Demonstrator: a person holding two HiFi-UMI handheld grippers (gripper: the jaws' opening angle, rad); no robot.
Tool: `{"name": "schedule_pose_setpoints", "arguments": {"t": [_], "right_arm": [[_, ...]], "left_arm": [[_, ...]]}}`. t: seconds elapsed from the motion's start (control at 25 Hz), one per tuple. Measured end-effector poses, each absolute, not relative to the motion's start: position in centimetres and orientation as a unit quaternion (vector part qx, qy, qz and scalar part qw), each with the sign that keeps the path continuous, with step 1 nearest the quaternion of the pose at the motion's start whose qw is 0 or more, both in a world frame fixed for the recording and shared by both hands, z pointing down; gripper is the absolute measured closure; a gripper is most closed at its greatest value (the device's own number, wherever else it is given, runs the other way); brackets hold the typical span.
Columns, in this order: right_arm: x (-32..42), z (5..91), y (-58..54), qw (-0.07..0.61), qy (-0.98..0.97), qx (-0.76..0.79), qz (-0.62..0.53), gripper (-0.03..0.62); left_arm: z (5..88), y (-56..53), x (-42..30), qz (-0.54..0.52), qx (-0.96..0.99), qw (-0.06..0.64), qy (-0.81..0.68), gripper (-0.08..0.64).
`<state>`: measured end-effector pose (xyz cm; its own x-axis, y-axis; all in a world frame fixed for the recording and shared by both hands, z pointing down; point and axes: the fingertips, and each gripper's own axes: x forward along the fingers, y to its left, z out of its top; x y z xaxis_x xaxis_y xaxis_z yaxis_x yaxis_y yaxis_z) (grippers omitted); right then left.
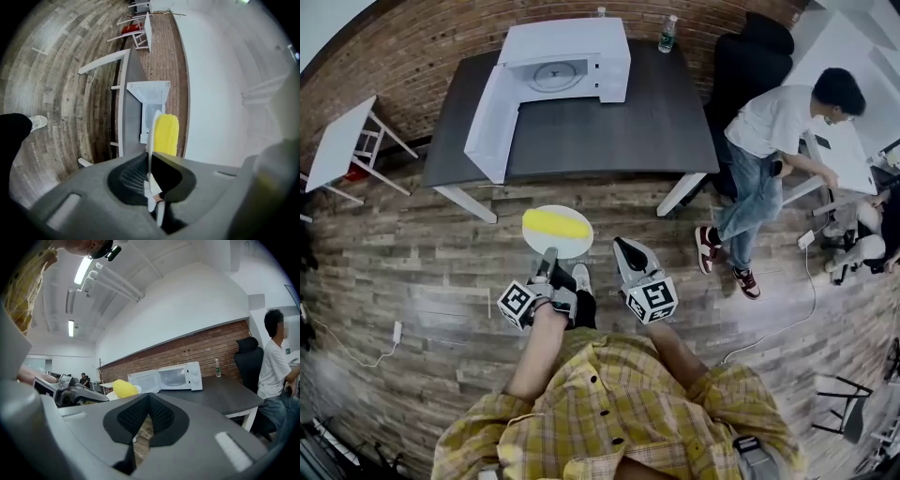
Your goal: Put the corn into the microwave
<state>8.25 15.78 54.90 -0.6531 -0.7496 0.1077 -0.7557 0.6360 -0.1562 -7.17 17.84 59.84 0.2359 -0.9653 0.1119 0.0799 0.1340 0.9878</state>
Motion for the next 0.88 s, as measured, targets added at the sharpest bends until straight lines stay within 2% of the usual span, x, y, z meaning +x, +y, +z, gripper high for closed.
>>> {"name": "schedule_pose_setpoints", "arguments": {"t": [0.88], "right_arm": [[1.7, 51.3, -3.1, -0.004, -0.885, 0.455, 0.094, 0.592]], "left_arm": [[58.3, -0.9, -13.4, -0.380, 0.522, 0.623, -0.441, 0.541]]}}
